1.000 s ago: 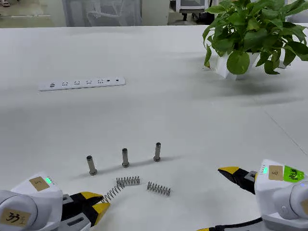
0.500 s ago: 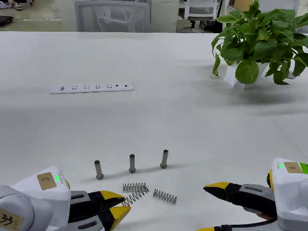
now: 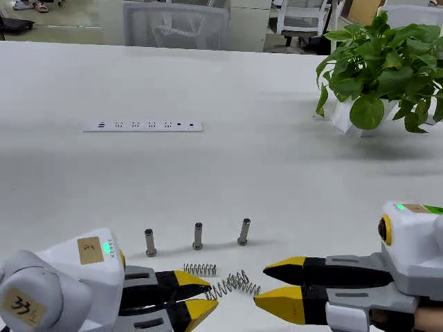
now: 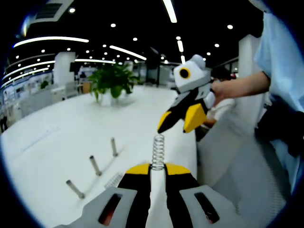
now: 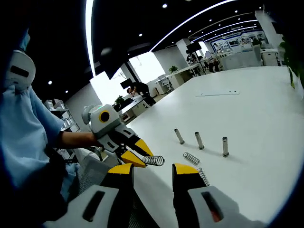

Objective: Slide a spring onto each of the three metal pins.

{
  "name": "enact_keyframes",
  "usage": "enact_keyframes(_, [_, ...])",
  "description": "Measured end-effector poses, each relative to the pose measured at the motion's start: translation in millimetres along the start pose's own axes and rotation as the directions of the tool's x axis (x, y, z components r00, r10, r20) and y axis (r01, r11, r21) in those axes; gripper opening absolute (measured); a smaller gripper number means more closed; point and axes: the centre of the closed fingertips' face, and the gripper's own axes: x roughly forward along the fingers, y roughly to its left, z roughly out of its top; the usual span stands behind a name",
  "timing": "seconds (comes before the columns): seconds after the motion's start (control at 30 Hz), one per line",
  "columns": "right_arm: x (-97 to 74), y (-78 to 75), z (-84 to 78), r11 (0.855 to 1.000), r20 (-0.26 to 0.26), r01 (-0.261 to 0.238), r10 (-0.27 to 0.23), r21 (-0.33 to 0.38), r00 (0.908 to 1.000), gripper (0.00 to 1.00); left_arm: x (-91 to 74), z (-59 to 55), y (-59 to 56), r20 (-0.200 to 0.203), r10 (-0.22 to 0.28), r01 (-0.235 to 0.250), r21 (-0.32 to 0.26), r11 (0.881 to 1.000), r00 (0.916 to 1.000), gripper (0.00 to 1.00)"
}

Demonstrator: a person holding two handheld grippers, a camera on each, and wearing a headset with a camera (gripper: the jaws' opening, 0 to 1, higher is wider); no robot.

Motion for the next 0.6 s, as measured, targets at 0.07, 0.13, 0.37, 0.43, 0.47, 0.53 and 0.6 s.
enact_keyframes(0.07, [1.3, -2.1, -0.9, 1.0, 0.006, -0.002, 0.002, 0.024, 1.0, 0.33, 1.2, 2.1, -1.7, 0.008, -0.008, 0.008, 0.001, 1.0, 0.9999, 0.1])
enact_keyframes(0.13, [1.4, -2.6, -1.5, 0.999, 0.011, -0.014, 0.014, 0.044, 0.9999, 0.3, 1.8, 4.3, -4.6, 0.014, -0.023, 0.023, 0.004, 1.0, 0.9996, 0.1])
enact_keyframes(0.37, [-0.6, 4.7, -0.1, 0.991, 0.029, -0.074, 0.071, 0.113, 0.9971, 0.24, -0.3, 11.7, -13.3, 0.043, -0.067, 0.066, 0.016, 0.998, 0.9968, 0.1])
enact_keyframes(0.43, [-0.4, 6.3, -0.8, 0.99, 0.024, -0.077, 0.075, 0.115, 0.9969, 0.23, -0.7, 13.5, -13.0, 0.05, -0.065, 0.064, 0.022, 0.998, 0.9966, 0.1])
enact_keyframes(0.47, [-0.3, 6.9, -1.3, 0.99, 0.022, -0.081, 0.079, 0.118, 0.9967, 0.23, -0.6, 13.9, -13.4, 0.052, -0.069, 0.067, 0.023, 0.997, 0.9963, 0.1])
enact_keyframes(0.53, [0.0, 8.1, -0.8, 0.988, 0.028, -0.089, 0.086, 0.127, 0.9959, 0.22, -0.2, 13.3, -13.3, 0.049, -0.072, 0.07, 0.028, 0.997, 0.9962, 0.1])
enact_keyframes(0.6, [0.0, 8.3, -0.5, 0.987, 0.032, -0.093, 0.09, 0.132, 0.9955, 0.21, 0.0, 13.1, -13.1, 0.048, -0.072, 0.071, 0.029, 0.997, 0.9962, 0.1])
